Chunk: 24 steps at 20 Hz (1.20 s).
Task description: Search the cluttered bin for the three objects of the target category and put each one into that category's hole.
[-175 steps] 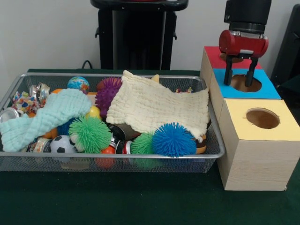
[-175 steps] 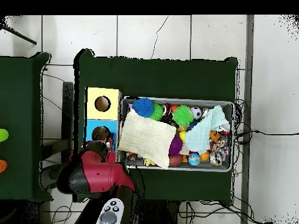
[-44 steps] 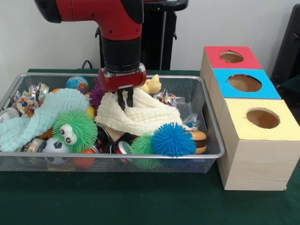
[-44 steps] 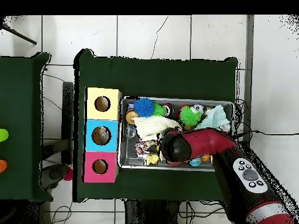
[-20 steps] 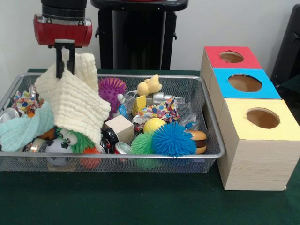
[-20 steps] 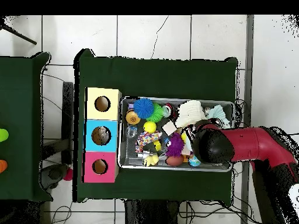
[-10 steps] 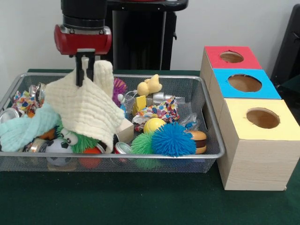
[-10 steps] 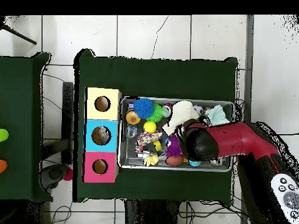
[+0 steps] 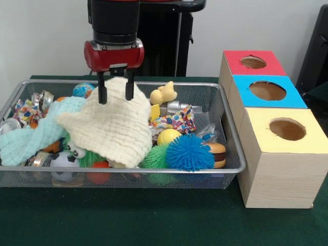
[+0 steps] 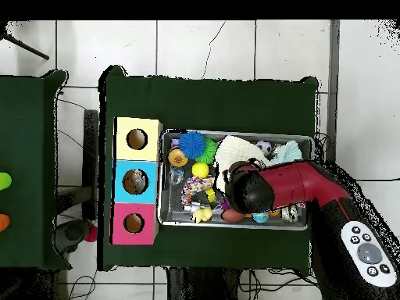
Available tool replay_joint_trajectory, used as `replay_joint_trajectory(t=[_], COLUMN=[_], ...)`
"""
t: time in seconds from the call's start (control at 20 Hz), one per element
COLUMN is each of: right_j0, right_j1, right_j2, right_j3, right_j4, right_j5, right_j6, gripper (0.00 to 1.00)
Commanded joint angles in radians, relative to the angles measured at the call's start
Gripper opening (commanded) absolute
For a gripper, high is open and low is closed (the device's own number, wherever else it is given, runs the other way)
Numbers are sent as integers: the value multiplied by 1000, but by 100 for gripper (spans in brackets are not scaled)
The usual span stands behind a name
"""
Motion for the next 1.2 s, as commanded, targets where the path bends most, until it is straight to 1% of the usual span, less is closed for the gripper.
replay_joint_trajectory(t=[0.05, 0.2, 0.45, 0.7, 0.8, 0.95, 1.1, 1.2], right_j0=[1, 3, 18, 54, 75, 108, 156, 188], right_j1=[27, 16, 12, -3, -1, 49, 116, 137], right_j2=[-16, -13, -25, -50, -70, -116, -180, -220], right_j3=[40, 41, 53, 98, 98, 75, 32, 11], right_j4=[3, 18, 18, 69, 70, 30, -20, -37], right_j5=[-14, -18, -36, -55, -63, -125, -202, -224], right_j6=[4, 21, 61, 167, 189, 211, 237, 241], gripper=[100, 100, 100, 100, 100, 100, 100, 100])
